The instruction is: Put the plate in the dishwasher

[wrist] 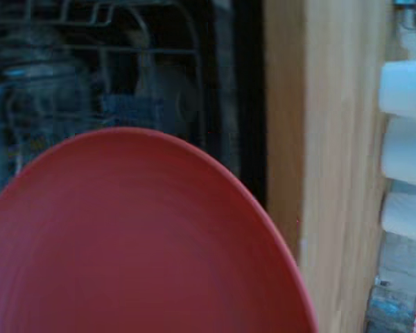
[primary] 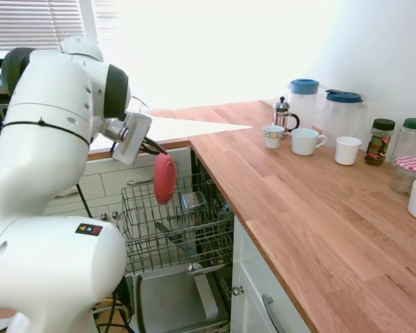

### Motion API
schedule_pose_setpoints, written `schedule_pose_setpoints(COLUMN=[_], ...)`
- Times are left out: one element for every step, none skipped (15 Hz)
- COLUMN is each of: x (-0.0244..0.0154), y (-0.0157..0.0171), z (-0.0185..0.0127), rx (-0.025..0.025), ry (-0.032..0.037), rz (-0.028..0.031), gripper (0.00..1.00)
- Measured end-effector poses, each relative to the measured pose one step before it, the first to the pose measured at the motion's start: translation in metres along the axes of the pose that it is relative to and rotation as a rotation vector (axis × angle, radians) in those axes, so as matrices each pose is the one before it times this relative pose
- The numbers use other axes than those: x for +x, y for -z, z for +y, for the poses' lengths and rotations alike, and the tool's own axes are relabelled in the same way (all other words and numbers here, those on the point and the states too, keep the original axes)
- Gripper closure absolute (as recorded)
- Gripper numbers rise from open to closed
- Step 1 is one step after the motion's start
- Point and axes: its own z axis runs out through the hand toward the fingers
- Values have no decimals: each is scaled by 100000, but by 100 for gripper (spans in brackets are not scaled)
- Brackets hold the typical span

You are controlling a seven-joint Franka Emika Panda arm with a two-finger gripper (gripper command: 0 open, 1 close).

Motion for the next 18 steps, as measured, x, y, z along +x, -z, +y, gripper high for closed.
schedule_pose_setpoints(x=[-424,-717,-923,-952,-656,-339,-243,-184,-110,-16,7,-137,-69,-28,-200,-249,-387,-519], y=[140,253,200,244,183,61,-108,-262,-226,-18,-162,3,92,100,139,133,387,471], z=[-973,-1116,-1203,-1299,-1139,-948,-888,-804,-617,-329,-216,-132,17,101,69,117,52,-119], rx=[555,158,-278,-250,112,204,150,-45,-493,-198,-262,-60,355,249,129,30,110,43], ry=[3706,3621,3950,4108,3502,2715,2064,1478,913,493,218,369,492,1025,1411,1445,1378,907], rz=[-1233,94,673,408,88,-179,-885,-811,-700,-681,-522,-746,-1266,-1509,-2286,-3053,-2984,-2311], gripper=[100,100,100,100,100,100,100,100,100,100,100,100,100,100,100,100,100,0])
